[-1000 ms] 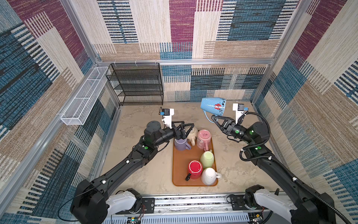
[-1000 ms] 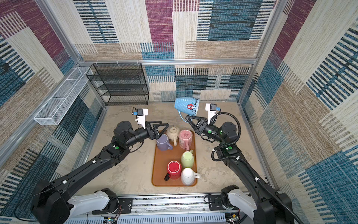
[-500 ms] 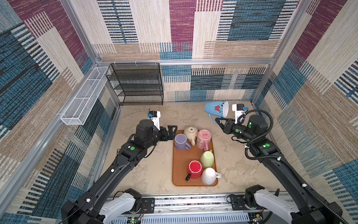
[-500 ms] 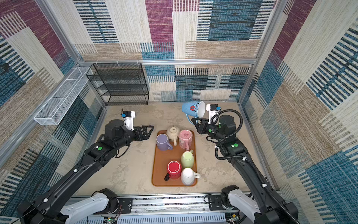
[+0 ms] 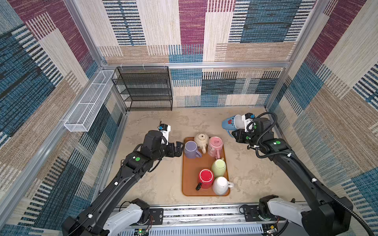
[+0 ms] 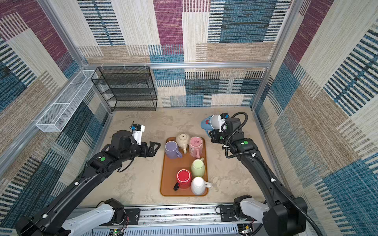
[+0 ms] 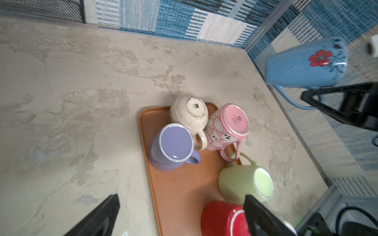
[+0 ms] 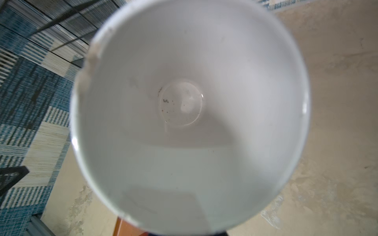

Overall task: Turn the mug right side up
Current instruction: 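Close the right gripper on the blue mug's rim while the left gripper releases and withdraws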

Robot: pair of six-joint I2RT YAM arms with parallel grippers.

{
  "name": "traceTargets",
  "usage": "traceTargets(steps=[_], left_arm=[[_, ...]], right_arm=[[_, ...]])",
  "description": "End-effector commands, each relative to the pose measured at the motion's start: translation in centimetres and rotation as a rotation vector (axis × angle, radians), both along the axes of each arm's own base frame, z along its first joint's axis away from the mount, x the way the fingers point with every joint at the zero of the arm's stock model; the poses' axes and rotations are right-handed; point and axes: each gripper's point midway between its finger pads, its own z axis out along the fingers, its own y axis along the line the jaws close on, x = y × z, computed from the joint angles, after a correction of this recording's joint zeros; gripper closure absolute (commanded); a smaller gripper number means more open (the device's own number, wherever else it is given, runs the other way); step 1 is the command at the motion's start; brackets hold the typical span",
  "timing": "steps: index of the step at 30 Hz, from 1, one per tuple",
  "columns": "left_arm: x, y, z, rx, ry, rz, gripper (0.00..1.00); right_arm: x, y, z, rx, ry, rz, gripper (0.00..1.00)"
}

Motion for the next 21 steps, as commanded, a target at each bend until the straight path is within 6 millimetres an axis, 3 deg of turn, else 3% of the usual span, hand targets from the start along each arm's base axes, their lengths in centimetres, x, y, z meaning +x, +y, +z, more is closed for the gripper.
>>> traceTargets(steps=[1, 5, 16, 21], left_arm=[[-1.9, -0.9, 0.2, 0.013, 0.035, -0.12, 0.0], [-2.5, 0.2, 0.0, 0.083, 0.009, -0.129, 0.0], [-3.0, 0.3, -2.5, 0.125, 0.02, -0.166, 0.0], [-2.9, 0.4, -3.6, 0.146, 0.049, -0.158, 0.0]], right_arm=[[0.6, -1.3, -1.1, -0.096, 0.03, -0.03, 1.0], [1.4, -3.1, -2.5, -0.164, 0.098, -0.077, 1.0], [4.2, -7.6, -5.0, -0.337, 0.223, -0.178, 1.0], [5.7, -9.2, -7.7, -0.398, 0.296, -0.214, 1.0]])
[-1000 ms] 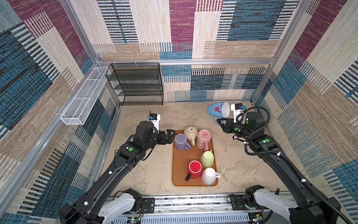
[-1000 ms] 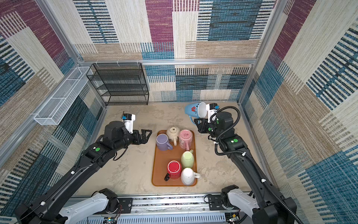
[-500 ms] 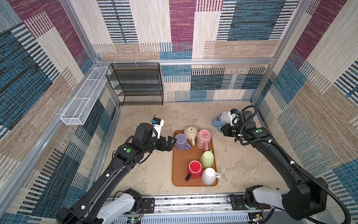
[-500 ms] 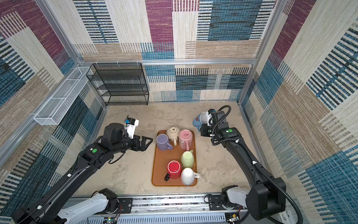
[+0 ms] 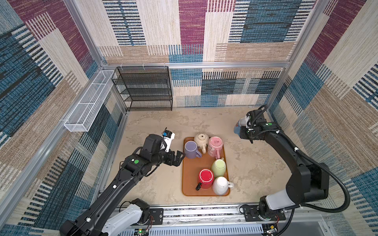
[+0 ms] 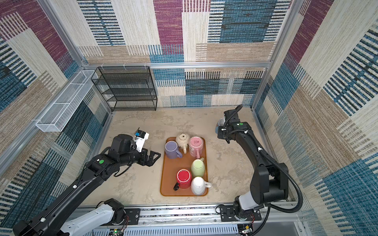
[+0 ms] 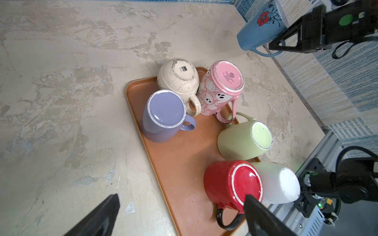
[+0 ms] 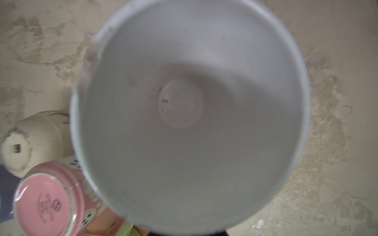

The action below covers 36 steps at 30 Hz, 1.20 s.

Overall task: Turn the mug right side up
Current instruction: 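Close the right gripper on the blue mug's rim while the left gripper releases and withdraws, then carry the blue mug with the right gripper beyond the tray, set it upright, release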

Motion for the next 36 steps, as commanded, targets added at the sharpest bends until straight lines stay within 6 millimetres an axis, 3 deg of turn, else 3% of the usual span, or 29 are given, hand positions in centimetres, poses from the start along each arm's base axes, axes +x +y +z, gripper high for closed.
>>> traceTargets(steps=[1, 13, 22, 31, 36], left_arm=[[0.1, 0.3, -0.8, 0.043, 0.001, -0.006, 0.0], [0.1, 0.5, -1.5, 0.077, 0.008, -0.006, 0.0], [0.1, 0.7, -1.8, 0.105, 0.003, -0.004, 0.0], [0.1, 0.9, -2.1, 0.124, 0.002, 0.0, 0.0], [0.1, 0.9, -2.1, 0.126, 0.002, 0.0, 0.0]], right_arm=[[1.5, -1.6, -0.5, -0.075, 0.0, -0.031, 1.0], [4.7, -7.3, -3.5, -0.225, 0.093, -0.156, 1.0], [7.0, -10.0, -3.9, -0.271, 0.099, -0.226, 1.0], [7.6, -10.9, -6.1, -0.247, 0.147, -0.241, 1.0], [8.6, -10.6, -6.0, -0.229, 0.136, -0.236, 1.0]])
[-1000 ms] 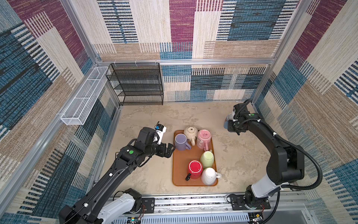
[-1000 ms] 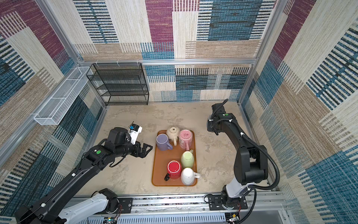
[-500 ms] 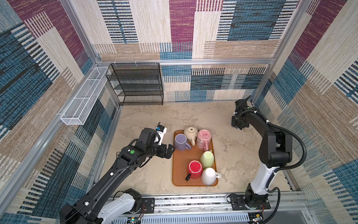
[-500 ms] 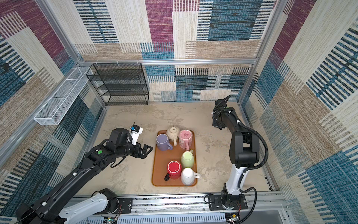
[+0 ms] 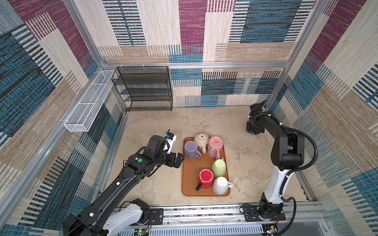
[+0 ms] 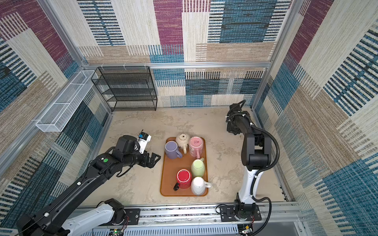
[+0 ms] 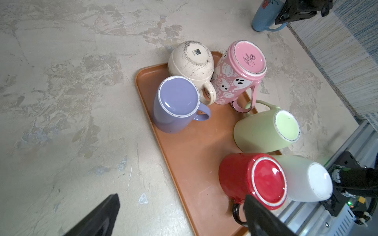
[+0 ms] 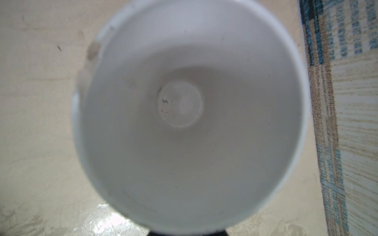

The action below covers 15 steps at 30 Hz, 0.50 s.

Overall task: Turn the mug right side up
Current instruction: 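Carry the blue mug with the right gripper beyond the tray, set it upright, release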

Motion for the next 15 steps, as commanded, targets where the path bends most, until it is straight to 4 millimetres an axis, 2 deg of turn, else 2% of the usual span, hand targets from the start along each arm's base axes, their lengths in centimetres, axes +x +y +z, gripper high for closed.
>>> traceTargets(steps=[1, 7, 15], left_arm=[[0.0, 0.3, -0.3, 0.028, -0.01, -0.012, 0.0], [0.0, 0.2, -0.3, 0.029, -0.009, -0.013, 0.0], [0.0, 0.1, -0.3, 0.024, -0.008, -0.017, 0.0]], right_arm=[[1.0, -0.1, 0.3, 0.005, -0.037, -0.008, 1.0], [0.9, 0.2, -0.2, 0.019, -0.031, -0.002, 1.0], [0.4, 0.0, -0.8, 0.005, -0.01, -0.002, 0.75]])
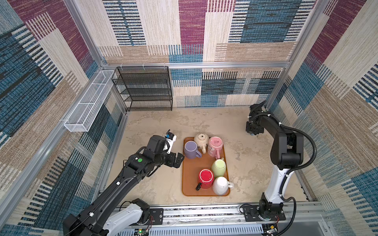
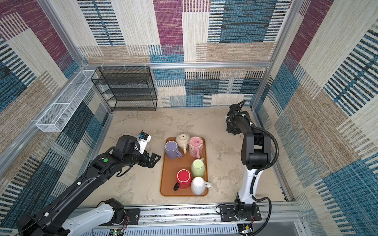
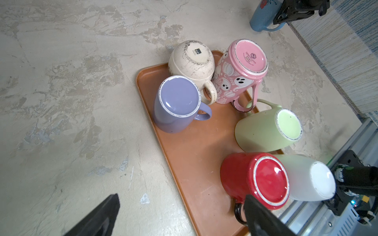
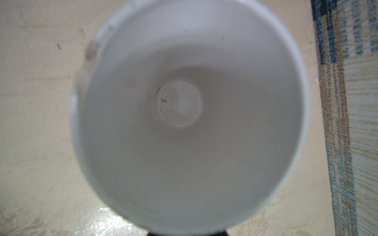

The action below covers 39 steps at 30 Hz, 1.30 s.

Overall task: Turn the mug right side up
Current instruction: 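Carry the blue mug with the right gripper beyond the tray, set it upright, release, then move the right gripper back over the tray above the purple mug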

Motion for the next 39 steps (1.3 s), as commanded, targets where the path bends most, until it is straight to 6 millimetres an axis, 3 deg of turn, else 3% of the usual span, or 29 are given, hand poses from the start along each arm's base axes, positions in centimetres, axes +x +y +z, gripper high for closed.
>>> traceTargets(steps=[1, 5, 13, 18, 23, 29, 39], left_arm=[[0.0, 0.2, -0.2, 0.015, -0.002, -0.006, 0.0], [-0.1, 0.1, -0.1, 0.014, -0.003, -0.008, 0.0], [0.0, 0.1, -0.1, 0.017, -0.002, -0.009, 0.0], [0.1, 0.0, -0.2, 0.02, 0.009, -0.007, 0.0], [0.2, -0.2, -0.5, 0.019, 0.028, -0.01, 0.0], [0.6, -0.4, -0.7, 0.034, 0.052, -0.01, 0.02], [1.1, 0.2, -0.6, 0.072, 0.056, 0.027, 0.04]], right_arm=[[0.5, -0.2, 0.2, -0.011, -0.023, -0.005, 0.72], [0.3, -0.1, 0.4, -0.008, -0.025, -0.004, 0.57], [-0.4, 0.1, 1.5, 0.003, -0.046, -0.007, 0.41], [-0.6, 0.5, 4.5, 0.029, -0.129, -0.003, 0.37], [-1.0, 1.8, 9.0, 0.048, -0.244, 0.025, 0.37], [-1.9, 5.7, 13.1, 0.043, -0.314, 0.136, 0.38], [-4.9, 15.6, 15.3, 0.1, -0.362, 0.378, 0.44]])
